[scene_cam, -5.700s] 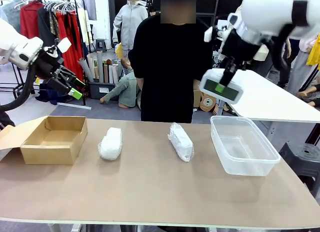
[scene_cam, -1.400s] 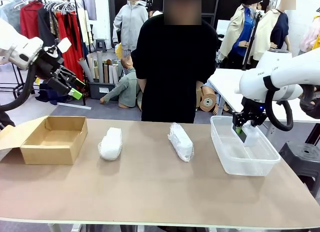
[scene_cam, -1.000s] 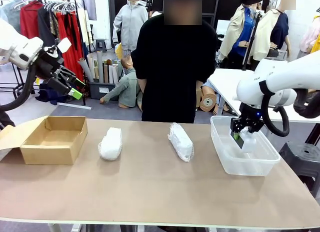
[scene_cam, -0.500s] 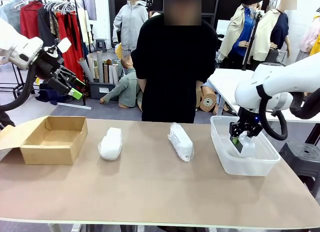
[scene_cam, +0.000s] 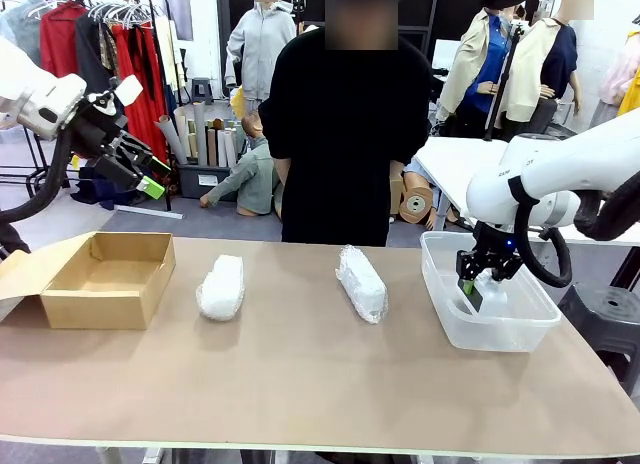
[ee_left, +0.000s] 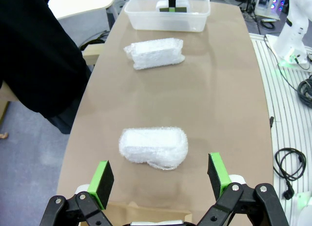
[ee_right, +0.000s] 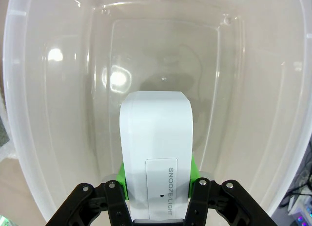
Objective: Separate and place wrapped and unwrapped clocks.
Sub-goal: If the picked Digital clock is wrapped, place it in the Package Box ; if not, place it in the Organizing box.
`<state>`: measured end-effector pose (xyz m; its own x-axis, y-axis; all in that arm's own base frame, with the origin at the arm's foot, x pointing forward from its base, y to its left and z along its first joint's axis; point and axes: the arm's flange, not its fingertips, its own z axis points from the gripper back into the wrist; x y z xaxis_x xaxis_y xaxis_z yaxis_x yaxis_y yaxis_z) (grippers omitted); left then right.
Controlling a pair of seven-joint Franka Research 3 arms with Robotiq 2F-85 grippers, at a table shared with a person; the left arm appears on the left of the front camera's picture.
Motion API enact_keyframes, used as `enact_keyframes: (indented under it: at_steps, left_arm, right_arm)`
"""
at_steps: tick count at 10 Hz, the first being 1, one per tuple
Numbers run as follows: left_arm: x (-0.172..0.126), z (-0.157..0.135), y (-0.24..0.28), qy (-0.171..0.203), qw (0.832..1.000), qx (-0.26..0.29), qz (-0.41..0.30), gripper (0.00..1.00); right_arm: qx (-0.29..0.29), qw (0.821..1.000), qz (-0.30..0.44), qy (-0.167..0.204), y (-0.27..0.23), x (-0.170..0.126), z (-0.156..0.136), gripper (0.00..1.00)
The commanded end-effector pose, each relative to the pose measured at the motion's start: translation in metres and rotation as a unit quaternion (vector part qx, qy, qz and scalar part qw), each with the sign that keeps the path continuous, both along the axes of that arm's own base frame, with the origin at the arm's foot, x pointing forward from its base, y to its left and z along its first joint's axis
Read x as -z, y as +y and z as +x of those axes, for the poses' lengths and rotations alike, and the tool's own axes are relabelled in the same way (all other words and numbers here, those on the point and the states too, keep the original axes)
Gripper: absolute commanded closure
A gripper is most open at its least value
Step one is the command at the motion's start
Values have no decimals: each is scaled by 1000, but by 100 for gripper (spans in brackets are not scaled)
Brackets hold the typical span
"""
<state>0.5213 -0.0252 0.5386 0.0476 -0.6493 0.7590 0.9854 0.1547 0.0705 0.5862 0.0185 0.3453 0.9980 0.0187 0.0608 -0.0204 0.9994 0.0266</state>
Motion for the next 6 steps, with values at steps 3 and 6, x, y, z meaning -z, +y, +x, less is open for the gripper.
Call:
enact_keyframes:
  at_steps: [3, 6]
  left_arm:
    - [-2, 0, 0, 0, 1000, -2, -3, 0]
    - [-2, 0, 0, 0, 1000, -2, -3, 0]
  right_arm:
    - [19, 1000, -19, -9, 4, 13, -1, 100]
    - [19, 1000, -20, -9, 4, 14, -3, 79]
